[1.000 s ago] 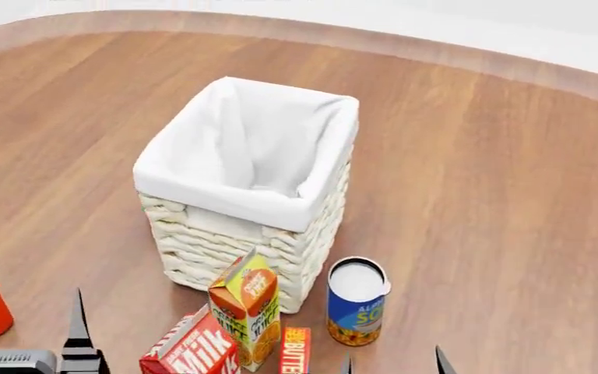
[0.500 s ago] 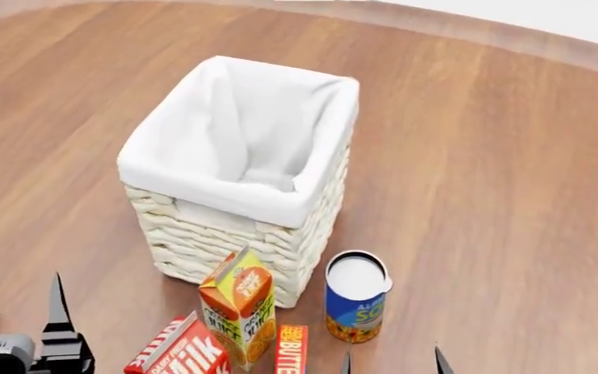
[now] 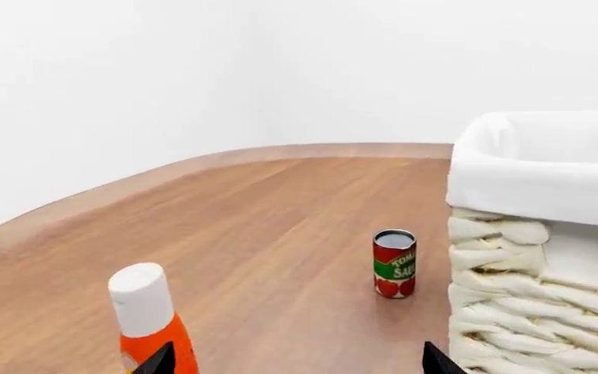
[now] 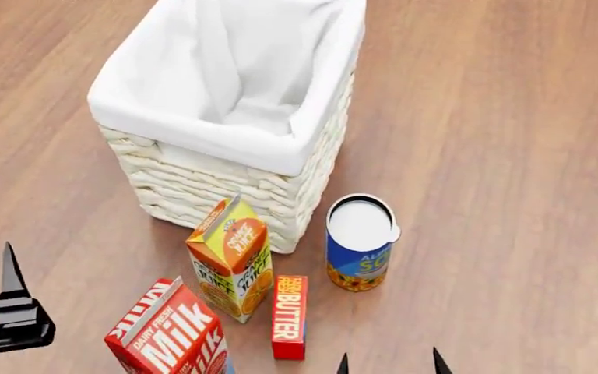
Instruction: Pick up the butter and put it in the basket.
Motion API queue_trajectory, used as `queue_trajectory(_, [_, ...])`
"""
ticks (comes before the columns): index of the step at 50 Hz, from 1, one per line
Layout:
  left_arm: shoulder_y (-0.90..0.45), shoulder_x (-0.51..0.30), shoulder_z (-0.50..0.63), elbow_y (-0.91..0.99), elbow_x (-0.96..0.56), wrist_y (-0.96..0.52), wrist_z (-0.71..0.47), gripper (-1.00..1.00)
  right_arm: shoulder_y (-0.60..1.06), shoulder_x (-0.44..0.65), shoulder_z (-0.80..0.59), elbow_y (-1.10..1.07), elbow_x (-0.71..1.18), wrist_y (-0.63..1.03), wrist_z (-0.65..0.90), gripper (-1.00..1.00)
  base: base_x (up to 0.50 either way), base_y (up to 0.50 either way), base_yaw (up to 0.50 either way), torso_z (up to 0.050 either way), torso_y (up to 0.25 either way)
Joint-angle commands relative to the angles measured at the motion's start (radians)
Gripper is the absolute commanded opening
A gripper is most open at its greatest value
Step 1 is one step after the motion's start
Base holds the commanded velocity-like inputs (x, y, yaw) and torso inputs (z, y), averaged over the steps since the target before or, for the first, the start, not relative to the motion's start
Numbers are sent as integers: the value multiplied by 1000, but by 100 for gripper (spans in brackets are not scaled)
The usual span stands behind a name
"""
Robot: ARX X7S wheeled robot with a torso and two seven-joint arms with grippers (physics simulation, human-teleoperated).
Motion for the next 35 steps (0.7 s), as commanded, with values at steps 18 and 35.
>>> queue_trajectory(18, [-60, -26, -180, -26, -66, -85, -38, 100, -82, -15, -43, -47, -71, -71, 19, 100, 0, 0, 0, 0, 0])
queue_trajectory(35, [-35, -43, -203, 46, -109, -143, -49, 100, -9, -40, -107, 15, -66, -93, -17, 100, 0, 0, 0, 0, 0])
